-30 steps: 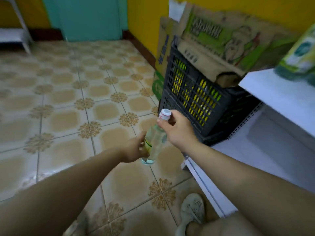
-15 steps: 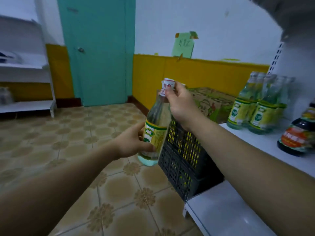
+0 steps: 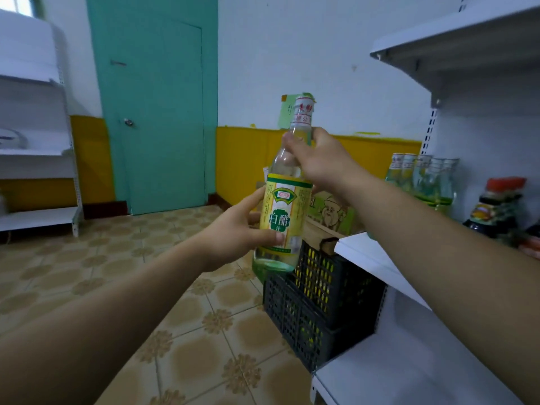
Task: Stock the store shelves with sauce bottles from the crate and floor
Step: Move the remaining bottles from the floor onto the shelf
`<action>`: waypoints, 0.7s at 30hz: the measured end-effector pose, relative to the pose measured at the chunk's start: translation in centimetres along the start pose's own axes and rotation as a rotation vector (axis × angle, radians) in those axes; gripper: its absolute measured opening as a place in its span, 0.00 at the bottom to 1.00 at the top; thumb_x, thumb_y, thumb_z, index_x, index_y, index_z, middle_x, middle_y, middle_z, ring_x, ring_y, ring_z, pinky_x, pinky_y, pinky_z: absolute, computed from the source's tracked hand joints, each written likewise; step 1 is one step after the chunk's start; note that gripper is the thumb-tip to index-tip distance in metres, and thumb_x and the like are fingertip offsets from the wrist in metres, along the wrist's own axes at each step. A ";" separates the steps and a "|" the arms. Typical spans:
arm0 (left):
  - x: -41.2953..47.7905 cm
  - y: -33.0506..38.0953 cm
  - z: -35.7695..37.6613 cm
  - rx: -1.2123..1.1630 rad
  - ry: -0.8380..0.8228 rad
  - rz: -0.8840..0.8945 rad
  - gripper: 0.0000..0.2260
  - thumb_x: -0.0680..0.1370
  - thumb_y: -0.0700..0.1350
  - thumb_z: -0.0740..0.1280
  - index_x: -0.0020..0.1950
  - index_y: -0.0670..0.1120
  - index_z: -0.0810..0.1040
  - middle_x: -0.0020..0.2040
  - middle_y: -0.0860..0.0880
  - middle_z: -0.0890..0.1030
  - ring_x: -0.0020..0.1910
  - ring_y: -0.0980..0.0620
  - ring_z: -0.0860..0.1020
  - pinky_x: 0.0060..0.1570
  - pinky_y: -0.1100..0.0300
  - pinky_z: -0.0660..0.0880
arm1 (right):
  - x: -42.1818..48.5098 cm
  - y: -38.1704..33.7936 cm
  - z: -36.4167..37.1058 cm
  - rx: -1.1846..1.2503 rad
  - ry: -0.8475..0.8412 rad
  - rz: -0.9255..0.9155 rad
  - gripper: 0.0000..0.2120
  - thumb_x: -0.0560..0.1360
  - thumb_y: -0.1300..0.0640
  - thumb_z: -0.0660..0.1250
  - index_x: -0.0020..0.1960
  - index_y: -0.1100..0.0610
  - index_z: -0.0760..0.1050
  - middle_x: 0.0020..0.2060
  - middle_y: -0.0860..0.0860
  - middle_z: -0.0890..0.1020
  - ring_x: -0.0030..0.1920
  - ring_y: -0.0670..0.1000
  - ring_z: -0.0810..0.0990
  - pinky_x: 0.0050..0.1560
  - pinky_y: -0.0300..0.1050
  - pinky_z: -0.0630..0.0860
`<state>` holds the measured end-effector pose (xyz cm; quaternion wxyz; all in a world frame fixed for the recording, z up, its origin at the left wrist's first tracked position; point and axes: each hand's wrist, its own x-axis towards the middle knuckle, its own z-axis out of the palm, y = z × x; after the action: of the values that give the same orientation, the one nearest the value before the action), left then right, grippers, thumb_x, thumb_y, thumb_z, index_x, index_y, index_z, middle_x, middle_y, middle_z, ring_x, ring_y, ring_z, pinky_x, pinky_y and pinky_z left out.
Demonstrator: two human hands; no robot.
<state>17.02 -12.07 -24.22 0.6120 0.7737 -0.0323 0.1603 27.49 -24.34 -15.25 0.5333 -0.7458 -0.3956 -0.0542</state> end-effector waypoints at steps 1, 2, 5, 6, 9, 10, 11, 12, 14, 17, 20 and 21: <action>0.2 0.1 0.3 -0.017 0.013 0.012 0.38 0.71 0.30 0.70 0.75 0.52 0.60 0.52 0.42 0.82 0.50 0.46 0.83 0.47 0.54 0.80 | -0.1 -0.1 -0.3 -0.003 0.022 -0.003 0.16 0.77 0.38 0.61 0.58 0.48 0.71 0.52 0.47 0.81 0.51 0.50 0.81 0.50 0.53 0.79; 0.4 0.3 0.6 -0.030 0.024 0.023 0.37 0.71 0.30 0.70 0.75 0.51 0.60 0.52 0.42 0.82 0.50 0.46 0.83 0.47 0.54 0.80 | -0.3 -0.2 -0.6 -0.023 0.040 -0.011 0.18 0.77 0.37 0.60 0.58 0.48 0.71 0.52 0.47 0.81 0.51 0.50 0.80 0.53 0.55 0.79; 0.9 0.4 1.4 -0.051 0.033 0.051 0.37 0.71 0.30 0.70 0.75 0.50 0.61 0.51 0.43 0.83 0.49 0.46 0.83 0.48 0.52 0.80 | -0.8 -0.4 -1.7 -0.134 0.004 -0.026 0.21 0.77 0.36 0.60 0.63 0.48 0.69 0.54 0.46 0.79 0.53 0.49 0.79 0.52 0.53 0.79; 1.0 0.4 1.6 -0.058 0.031 0.055 0.37 0.71 0.30 0.70 0.75 0.50 0.62 0.50 0.43 0.83 0.49 0.46 0.83 0.49 0.52 0.80 | -1.0 -0.5 -2.0 -0.168 -0.026 -0.013 0.23 0.76 0.36 0.61 0.65 0.48 0.67 0.55 0.46 0.79 0.52 0.49 0.80 0.47 0.51 0.80; 1.3 0.6 2.0 -0.057 0.009 0.063 0.36 0.71 0.30 0.70 0.74 0.50 0.63 0.50 0.43 0.83 0.49 0.46 0.83 0.48 0.53 0.80 | -1.4 -0.3 -2.8 -0.203 -0.064 0.040 0.26 0.76 0.38 0.62 0.69 0.49 0.63 0.57 0.48 0.77 0.49 0.50 0.81 0.33 0.45 0.80; 1.3 0.6 2.3 -0.055 0.001 0.062 0.35 0.71 0.30 0.70 0.74 0.51 0.63 0.50 0.44 0.83 0.49 0.46 0.83 0.47 0.53 0.80 | -1.5 -0.1 -3.0 -0.208 -0.059 0.048 0.26 0.76 0.38 0.62 0.69 0.49 0.63 0.58 0.49 0.77 0.49 0.50 0.80 0.31 0.44 0.79; 1.4 0.6 2.6 -0.054 -0.007 0.062 0.35 0.71 0.30 0.70 0.74 0.52 0.63 0.49 0.45 0.84 0.48 0.47 0.83 0.46 0.54 0.80 | -1.6 0.0 -3.1 -0.217 -0.053 0.050 0.26 0.77 0.38 0.62 0.69 0.49 0.62 0.59 0.49 0.77 0.49 0.49 0.80 0.30 0.43 0.78; 1.5 0.6 2.8 -0.052 -0.013 0.063 0.35 0.71 0.31 0.70 0.73 0.53 0.64 0.48 0.46 0.85 0.48 0.47 0.83 0.46 0.55 0.80 | -1.7 0.1 -3.3 -0.226 -0.049 0.050 0.26 0.77 0.38 0.62 0.69 0.49 0.62 0.59 0.48 0.77 0.49 0.49 0.80 0.30 0.42 0.76; 1.6 0.7 3.5 -0.053 -0.027 0.066 0.34 0.71 0.31 0.70 0.70 0.56 0.64 0.45 0.49 0.85 0.47 0.48 0.84 0.45 0.57 0.80 | -2.0 0.2 -3.7 -0.243 -0.042 0.053 0.27 0.77 0.38 0.62 0.71 0.49 0.61 0.60 0.48 0.76 0.50 0.49 0.79 0.30 0.41 0.74; 1.8 0.8 4.3 -0.043 -0.036 0.056 0.35 0.71 0.31 0.70 0.72 0.55 0.63 0.47 0.48 0.85 0.48 0.48 0.84 0.46 0.56 0.80 | -2.5 0.5 -4.5 -0.252 -0.036 0.068 0.27 0.77 0.38 0.62 0.70 0.50 0.61 0.59 0.49 0.76 0.48 0.48 0.79 0.30 0.41 0.74; 1.8 1.1 5.0 -0.008 -0.041 0.053 0.37 0.71 0.32 0.72 0.73 0.56 0.61 0.50 0.46 0.84 0.50 0.47 0.83 0.52 0.49 0.79 | -3.2 0.5 -5.4 -0.295 -0.022 0.072 0.28 0.77 0.38 0.62 0.70 0.50 0.61 0.57 0.49 0.76 0.45 0.45 0.77 0.30 0.40 0.73; 1.8 1.2 5.3 0.002 -0.036 0.056 0.37 0.71 0.32 0.72 0.72 0.57 0.62 0.50 0.46 0.84 0.50 0.47 0.83 0.54 0.48 0.78 | -3.4 0.4 -5.7 -0.310 -0.017 0.073 0.29 0.76 0.38 0.62 0.71 0.51 0.60 0.57 0.49 0.76 0.44 0.45 0.77 0.30 0.40 0.72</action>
<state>19.53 -17.16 -23.66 0.6058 0.7759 -0.0650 0.1635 27.39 -30.93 -14.87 0.4100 -0.8334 -0.3598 -0.0889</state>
